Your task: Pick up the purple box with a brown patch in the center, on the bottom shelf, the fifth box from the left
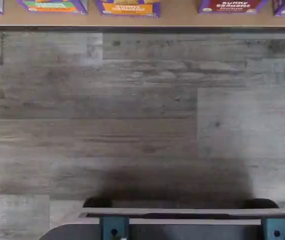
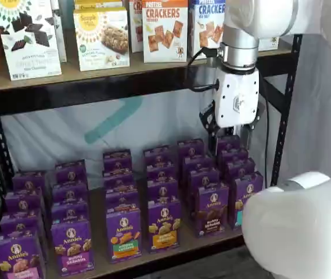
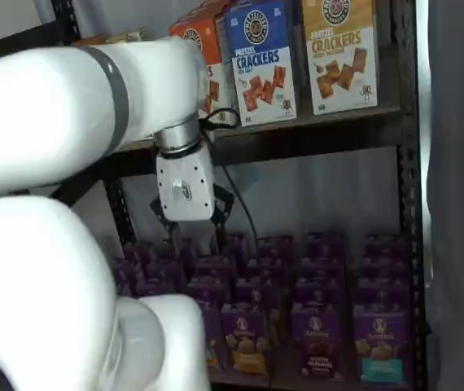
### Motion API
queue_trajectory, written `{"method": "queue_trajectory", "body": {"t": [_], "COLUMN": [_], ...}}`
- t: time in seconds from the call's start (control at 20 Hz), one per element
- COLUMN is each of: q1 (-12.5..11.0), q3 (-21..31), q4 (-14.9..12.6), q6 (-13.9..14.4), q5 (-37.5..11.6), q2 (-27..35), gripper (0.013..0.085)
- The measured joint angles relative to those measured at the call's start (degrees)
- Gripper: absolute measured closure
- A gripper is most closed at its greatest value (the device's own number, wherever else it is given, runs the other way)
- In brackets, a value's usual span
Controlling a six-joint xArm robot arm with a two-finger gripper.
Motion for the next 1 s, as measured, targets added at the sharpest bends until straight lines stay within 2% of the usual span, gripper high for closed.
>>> {"method": "queue_trajectory", "body": {"t": [0.1,0.45,0.65,1.0], "q1": [1.02,1.9,1.48,0.09], "q3": [1.46,2.3,3.92,7.51], "q4": [-1.87,-3.48,-4.26,-4.8], "q6": [1.31,2.58,2.52,1.72], "q5": [-2.43,-4.06,-7.0,-14.97], "q2": [-1.77,-1.08,0.12,3.33], "gripper": [0.013,0.013,0.013,0.013]}}
